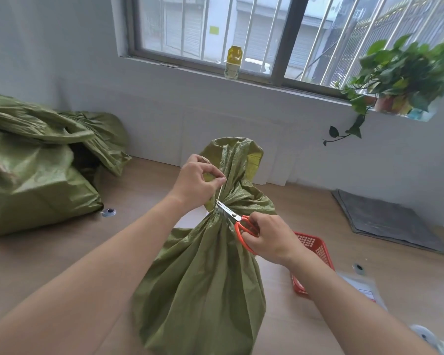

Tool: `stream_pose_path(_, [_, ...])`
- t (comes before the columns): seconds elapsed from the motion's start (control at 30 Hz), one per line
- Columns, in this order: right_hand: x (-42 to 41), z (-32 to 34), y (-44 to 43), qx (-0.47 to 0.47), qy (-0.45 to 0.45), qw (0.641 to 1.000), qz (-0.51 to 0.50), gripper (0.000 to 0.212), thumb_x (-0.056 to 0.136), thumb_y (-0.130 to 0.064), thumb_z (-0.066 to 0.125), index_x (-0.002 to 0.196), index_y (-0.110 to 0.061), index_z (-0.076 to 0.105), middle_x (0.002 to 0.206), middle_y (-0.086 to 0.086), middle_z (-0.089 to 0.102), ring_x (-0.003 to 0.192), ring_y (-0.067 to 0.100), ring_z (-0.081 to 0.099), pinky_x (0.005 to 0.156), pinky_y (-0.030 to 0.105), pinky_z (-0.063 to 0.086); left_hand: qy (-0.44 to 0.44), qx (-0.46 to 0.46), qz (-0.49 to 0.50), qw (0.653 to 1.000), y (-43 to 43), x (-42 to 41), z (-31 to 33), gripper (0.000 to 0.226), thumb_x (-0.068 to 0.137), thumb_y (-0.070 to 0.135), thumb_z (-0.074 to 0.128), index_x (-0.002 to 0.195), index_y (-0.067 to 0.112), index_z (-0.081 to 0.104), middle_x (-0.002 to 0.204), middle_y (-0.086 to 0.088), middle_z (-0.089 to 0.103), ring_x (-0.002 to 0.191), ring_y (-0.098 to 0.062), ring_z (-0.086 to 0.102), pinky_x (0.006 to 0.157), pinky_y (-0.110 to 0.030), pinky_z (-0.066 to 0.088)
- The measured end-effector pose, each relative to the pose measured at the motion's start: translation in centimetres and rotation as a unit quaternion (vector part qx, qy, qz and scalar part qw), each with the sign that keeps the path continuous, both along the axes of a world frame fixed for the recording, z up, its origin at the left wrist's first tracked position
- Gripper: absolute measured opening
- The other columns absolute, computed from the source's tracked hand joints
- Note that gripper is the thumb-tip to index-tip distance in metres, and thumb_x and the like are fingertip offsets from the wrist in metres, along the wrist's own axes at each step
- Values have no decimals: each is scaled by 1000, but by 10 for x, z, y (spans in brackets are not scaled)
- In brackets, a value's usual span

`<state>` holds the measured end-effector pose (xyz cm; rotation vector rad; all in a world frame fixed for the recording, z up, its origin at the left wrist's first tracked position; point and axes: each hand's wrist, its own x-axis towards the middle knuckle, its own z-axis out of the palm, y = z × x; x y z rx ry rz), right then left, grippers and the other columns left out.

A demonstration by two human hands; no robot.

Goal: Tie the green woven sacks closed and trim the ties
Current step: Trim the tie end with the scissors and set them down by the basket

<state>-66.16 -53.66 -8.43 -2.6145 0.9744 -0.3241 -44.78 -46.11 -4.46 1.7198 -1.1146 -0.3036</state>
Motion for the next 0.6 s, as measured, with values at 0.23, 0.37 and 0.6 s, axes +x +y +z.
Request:
stream_pose_path(0.23, [-4, 4, 4, -15, 8, 1000, 0, 24, 90, -44, 62, 79, -23, 60, 72, -4, 63, 64, 17, 59, 59, 33, 52, -5, 1, -18, 1000, 5, -8, 6, 3, 86, 25, 82, 87, 23, 82, 114, -2, 51, 113, -14, 52, 96, -16, 35])
stream_pose_path(0.37, [-5, 6, 7, -16, -1, 1000, 2, 24, 91, -41, 62, 77, -22, 58, 71, -2, 63, 59, 15, 53, 58, 34, 50, -7, 0, -19, 1000, 7, -12, 9, 4, 86, 24, 82, 88, 21, 82, 114, -3, 51, 110, -13, 53, 83, -3, 33])
stream_pose_path(0.6, [-7, 6, 11, -18, -6, 1000, -2, 25, 92, -39, 62, 75, -21, 59, 69, -3, 61, 58, 15, 50, 55, 29, 44, -15, -8, -38, 999, 8, -17, 9, 5, 85, 25, 84, 87, 21, 82, 110, 2, 51, 112, -15, 52, 103, -24, 41])
